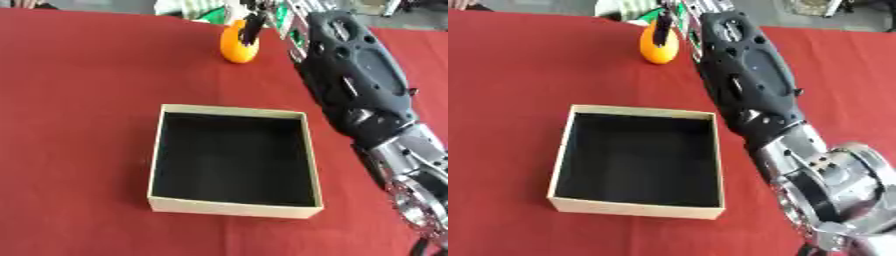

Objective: Pick up objects on the table and place them in the box.

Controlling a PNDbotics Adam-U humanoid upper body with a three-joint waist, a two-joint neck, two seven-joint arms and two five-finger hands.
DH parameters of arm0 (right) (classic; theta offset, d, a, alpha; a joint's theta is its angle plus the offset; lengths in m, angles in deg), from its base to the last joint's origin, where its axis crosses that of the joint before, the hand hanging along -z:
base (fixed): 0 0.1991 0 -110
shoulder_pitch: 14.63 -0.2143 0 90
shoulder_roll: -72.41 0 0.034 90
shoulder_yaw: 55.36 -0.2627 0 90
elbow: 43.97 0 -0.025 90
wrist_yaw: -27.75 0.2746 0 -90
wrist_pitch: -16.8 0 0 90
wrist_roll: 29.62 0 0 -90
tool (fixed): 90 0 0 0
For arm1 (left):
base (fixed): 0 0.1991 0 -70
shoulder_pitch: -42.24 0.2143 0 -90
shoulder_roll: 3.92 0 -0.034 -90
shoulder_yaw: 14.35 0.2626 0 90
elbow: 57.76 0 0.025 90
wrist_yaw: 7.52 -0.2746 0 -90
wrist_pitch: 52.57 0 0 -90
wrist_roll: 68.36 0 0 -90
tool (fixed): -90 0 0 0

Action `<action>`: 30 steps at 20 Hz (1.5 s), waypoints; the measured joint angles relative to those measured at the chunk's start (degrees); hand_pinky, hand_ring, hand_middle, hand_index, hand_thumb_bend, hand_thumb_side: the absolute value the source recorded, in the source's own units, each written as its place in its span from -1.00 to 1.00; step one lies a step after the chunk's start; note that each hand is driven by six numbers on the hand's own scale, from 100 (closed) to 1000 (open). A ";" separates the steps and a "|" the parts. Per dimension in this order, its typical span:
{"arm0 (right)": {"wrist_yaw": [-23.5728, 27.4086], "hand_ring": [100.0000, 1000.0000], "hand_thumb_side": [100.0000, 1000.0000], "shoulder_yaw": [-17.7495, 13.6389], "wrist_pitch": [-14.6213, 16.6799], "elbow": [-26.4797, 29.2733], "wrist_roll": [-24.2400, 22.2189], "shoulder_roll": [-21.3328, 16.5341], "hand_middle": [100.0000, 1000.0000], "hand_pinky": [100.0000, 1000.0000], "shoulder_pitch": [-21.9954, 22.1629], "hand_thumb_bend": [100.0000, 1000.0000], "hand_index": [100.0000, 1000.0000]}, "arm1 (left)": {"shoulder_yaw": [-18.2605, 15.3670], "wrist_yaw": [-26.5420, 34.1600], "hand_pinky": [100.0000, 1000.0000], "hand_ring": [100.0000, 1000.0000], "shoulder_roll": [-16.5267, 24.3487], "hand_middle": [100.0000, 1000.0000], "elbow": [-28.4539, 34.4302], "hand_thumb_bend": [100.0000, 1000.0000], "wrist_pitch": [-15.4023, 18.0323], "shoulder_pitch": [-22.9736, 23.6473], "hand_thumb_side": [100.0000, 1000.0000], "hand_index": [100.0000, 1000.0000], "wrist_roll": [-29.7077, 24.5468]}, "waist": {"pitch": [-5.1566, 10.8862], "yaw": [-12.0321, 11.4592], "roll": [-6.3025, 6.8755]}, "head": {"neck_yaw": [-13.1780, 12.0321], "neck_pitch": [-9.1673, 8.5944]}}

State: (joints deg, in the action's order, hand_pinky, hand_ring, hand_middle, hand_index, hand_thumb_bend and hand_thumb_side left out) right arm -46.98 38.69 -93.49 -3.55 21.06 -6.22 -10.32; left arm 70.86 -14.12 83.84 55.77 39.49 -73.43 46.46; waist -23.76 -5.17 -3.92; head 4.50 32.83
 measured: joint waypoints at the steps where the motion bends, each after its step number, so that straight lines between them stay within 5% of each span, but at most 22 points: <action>1: 0.29 0.88 -0.91 0.00 -0.07 -0.12 0.16 0.05 0.76 0.89 0.11 -1.00 1.00 | 0.00 0.02 -0.24 0.23 0.00 0.29 0.00 -0.87 0.00 -0.02 0.26 0.65 0.00 | -0.08 -0.05 0.01 | 0.05 -0.16; 8: 2.35 0.83 -0.84 0.06 -0.43 -0.72 0.52 0.44 0.65 0.85 0.56 -1.00 1.00 | 0.00 0.08 -0.24 0.22 -0.01 0.27 0.00 -0.88 0.00 -0.07 0.26 0.65 0.00 | -0.60 -0.23 0.02 | 0.15 -0.19; 19: 0.64 0.60 -0.98 0.26 -2.36 -1.06 3.60 0.44 0.34 0.72 0.80 -1.00 0.69 | 0.00 0.31 -0.24 0.21 -0.03 0.27 0.00 -0.89 0.03 -0.29 0.27 0.65 -0.02 | -0.86 -0.22 -0.03 | 0.16 -0.19; 30: -5.89 0.04 -1.00 0.56 -3.80 -1.15 11.31 0.63 -0.10 0.11 1.14 -1.00 0.25 | 0.00 0.39 -0.24 0.18 -0.05 0.26 0.00 -0.90 0.22 -0.45 0.28 0.65 -0.21 | -0.98 -0.22 -0.03 | 0.70 -0.19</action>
State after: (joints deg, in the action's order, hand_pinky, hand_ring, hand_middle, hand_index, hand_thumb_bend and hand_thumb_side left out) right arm -52.87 39.25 -97.29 -4.70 32.37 -5.59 -9.18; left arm 70.86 -13.73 83.79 55.77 39.72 -73.88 46.25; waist -24.74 -5.39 -3.95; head 5.20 32.64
